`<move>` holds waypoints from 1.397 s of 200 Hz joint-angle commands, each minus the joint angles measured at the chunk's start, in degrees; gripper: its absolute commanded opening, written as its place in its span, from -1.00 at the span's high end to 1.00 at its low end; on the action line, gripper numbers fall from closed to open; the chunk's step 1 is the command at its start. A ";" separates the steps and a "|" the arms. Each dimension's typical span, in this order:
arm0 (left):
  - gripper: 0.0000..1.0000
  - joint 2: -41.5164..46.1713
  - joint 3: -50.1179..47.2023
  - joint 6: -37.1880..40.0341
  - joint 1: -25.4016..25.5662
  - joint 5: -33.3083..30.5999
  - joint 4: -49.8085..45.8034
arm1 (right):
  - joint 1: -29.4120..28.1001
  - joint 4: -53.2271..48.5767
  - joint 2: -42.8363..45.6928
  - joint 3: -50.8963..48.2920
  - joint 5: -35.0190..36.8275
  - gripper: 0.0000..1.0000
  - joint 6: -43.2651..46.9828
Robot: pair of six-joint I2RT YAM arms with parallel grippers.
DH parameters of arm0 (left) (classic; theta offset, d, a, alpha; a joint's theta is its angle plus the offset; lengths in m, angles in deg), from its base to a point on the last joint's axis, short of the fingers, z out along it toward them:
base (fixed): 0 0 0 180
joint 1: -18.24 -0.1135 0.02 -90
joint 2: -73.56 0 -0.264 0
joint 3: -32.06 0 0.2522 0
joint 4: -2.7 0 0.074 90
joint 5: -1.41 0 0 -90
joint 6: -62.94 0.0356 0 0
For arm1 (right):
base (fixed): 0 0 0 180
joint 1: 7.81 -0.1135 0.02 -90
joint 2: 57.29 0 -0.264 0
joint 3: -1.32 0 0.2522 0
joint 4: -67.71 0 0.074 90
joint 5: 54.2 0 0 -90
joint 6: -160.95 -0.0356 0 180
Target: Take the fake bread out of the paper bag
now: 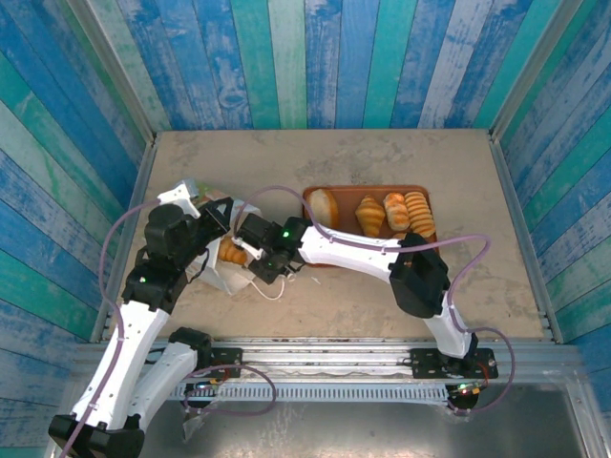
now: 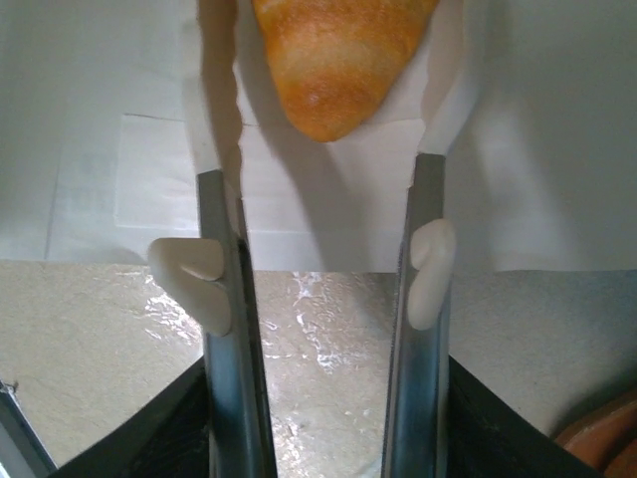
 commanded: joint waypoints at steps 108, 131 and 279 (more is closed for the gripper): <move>1.00 -1.20 3.30 7.89 0.05 0.25 -2.58 | 0.18 4.96 23.35 -17.65 -0.47 0.38 10.77; 1.00 -2.55 6.08 13.18 0.09 1.65 -6.08 | 0.18 4.97 31.12 -24.47 1.29 0.38 15.32; 1.00 3.27 13.71 28.94 0.03 -16.92 -20.12 | 1.24 -21.61 59.22 -31.89 20.05 0.34 9.04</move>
